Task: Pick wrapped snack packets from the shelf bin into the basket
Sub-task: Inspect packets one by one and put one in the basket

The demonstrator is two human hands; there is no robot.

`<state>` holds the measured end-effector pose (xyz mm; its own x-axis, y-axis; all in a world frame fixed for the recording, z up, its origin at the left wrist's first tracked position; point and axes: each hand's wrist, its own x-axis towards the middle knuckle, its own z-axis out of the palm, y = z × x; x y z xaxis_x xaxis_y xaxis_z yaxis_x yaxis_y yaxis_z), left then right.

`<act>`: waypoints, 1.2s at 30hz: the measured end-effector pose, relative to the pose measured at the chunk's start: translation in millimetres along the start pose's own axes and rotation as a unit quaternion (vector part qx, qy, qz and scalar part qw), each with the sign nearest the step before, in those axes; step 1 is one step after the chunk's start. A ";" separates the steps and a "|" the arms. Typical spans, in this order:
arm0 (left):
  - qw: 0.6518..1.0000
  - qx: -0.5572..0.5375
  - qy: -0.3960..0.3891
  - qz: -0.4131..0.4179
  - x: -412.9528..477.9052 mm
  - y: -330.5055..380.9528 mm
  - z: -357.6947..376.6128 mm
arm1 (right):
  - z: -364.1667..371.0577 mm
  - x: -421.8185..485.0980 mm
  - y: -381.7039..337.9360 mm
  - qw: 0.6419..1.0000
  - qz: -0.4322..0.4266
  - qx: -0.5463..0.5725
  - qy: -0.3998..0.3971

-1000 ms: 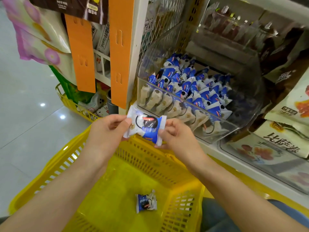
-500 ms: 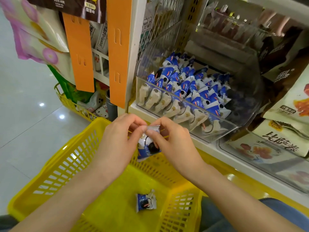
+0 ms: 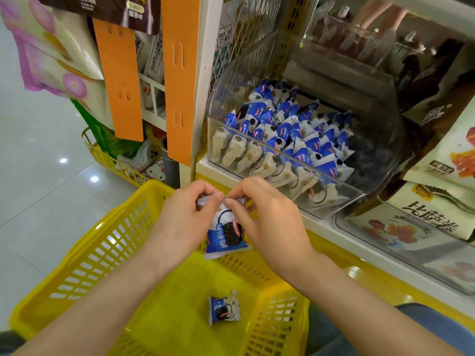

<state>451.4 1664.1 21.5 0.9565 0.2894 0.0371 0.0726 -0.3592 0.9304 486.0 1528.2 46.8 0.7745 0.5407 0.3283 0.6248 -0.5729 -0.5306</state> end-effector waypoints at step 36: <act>0.990 -0.091 0.040 -0.101 -1.0 2.4 6.9 | 5.7 13.0 6.9 0.855 0.314 0.409 -0.055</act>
<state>452.5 1656.9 21.2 0.9020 0.4106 -0.1335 0.2004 -0.1242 0.9718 499.8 1534.8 43.0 0.8899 0.3643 -0.2744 -0.2244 -0.1740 -0.9588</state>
